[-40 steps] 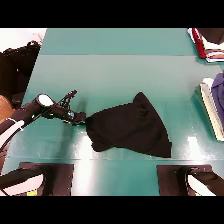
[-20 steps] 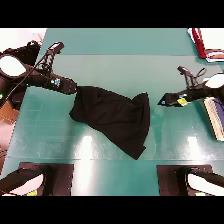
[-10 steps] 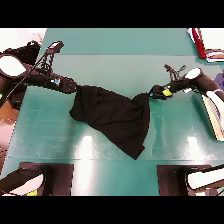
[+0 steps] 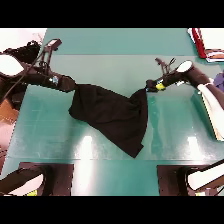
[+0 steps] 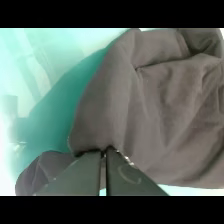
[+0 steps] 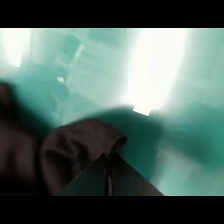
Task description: Fold the shirts.
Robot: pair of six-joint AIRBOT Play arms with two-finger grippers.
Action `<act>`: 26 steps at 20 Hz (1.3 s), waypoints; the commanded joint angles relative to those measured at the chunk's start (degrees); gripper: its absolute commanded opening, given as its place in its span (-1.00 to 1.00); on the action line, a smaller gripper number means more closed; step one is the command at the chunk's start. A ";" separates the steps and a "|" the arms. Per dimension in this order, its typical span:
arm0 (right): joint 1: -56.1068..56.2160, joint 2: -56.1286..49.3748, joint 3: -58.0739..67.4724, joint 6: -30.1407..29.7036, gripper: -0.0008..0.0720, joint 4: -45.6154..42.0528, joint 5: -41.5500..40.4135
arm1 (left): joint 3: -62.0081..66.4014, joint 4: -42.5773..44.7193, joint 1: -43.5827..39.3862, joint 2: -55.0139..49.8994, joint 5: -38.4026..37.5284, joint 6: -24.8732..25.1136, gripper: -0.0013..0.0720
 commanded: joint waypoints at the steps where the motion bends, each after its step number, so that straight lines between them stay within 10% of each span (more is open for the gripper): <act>1: -3.02 8.39 0.44 -0.70 -0.93 0.00 -0.35 | 4.44 5.60 0.04 3.39 -0.09 -2.47 -0.91; 16: -23.45 58.82 0.46 -1.38 -0.93 0.13 -5.44 | 41.68 9.11 0.04 12.11 -15.10 -4.15 -0.90; 21: -23.12 54.18 -1.07 -1.33 -0.94 0.09 10.23 | 27.65 9.09 0.04 9.20 -22.75 -5.60 -0.91; 26: -17.99 52.59 -14.25 -1.33 -0.94 -0.09 8.33 | -2.47 5.75 -2.60 9.27 -18.23 -5.07 -0.91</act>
